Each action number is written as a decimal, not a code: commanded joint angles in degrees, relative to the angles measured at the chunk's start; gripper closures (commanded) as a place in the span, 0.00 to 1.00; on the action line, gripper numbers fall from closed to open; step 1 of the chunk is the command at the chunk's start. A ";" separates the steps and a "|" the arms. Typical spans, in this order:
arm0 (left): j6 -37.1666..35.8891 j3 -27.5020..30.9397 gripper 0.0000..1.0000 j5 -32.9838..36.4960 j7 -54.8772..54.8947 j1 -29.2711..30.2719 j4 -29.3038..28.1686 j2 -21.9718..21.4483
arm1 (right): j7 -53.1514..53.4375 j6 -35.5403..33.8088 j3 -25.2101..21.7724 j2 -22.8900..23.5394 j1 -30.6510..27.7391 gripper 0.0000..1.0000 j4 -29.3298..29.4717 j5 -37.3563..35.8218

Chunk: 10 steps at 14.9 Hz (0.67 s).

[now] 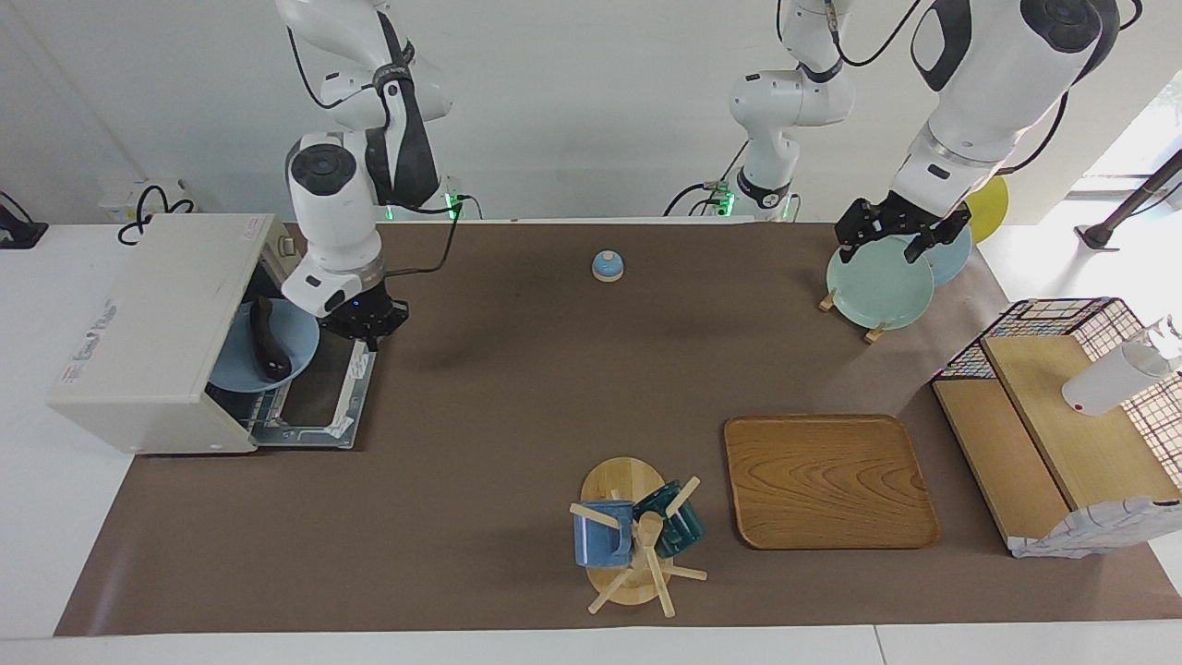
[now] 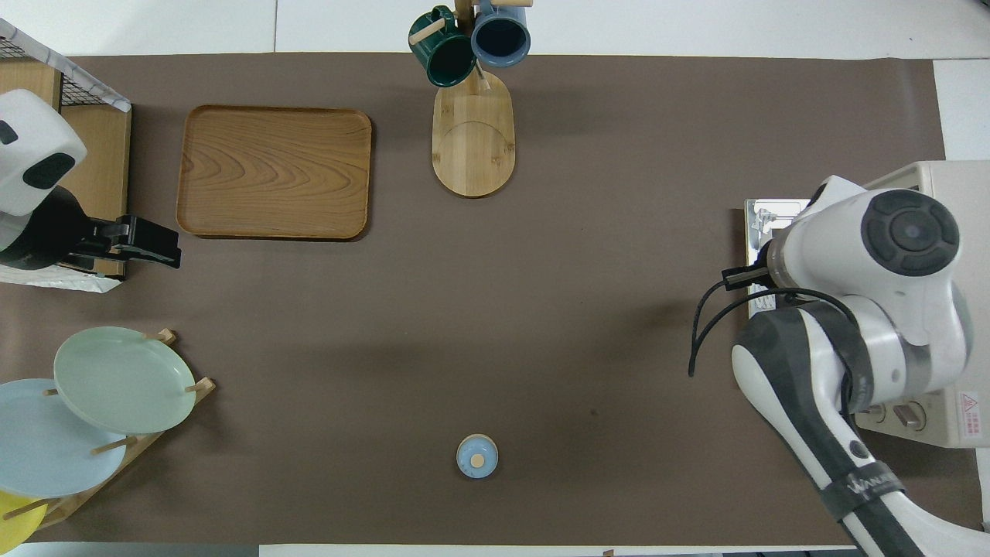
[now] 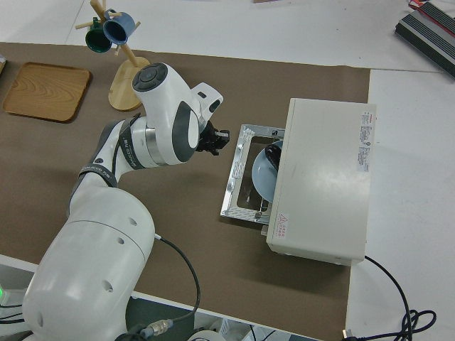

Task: Put eggplant into oven
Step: 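Withdraw the right gripper from the oven toward the oven door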

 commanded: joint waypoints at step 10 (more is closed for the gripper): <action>0.67 -0.23 0.00 0.53 0.79 0.47 -0.06 -0.15 | 3.20 3.62 -0.32 7.82 -0.72 1.00 -1.52 -0.41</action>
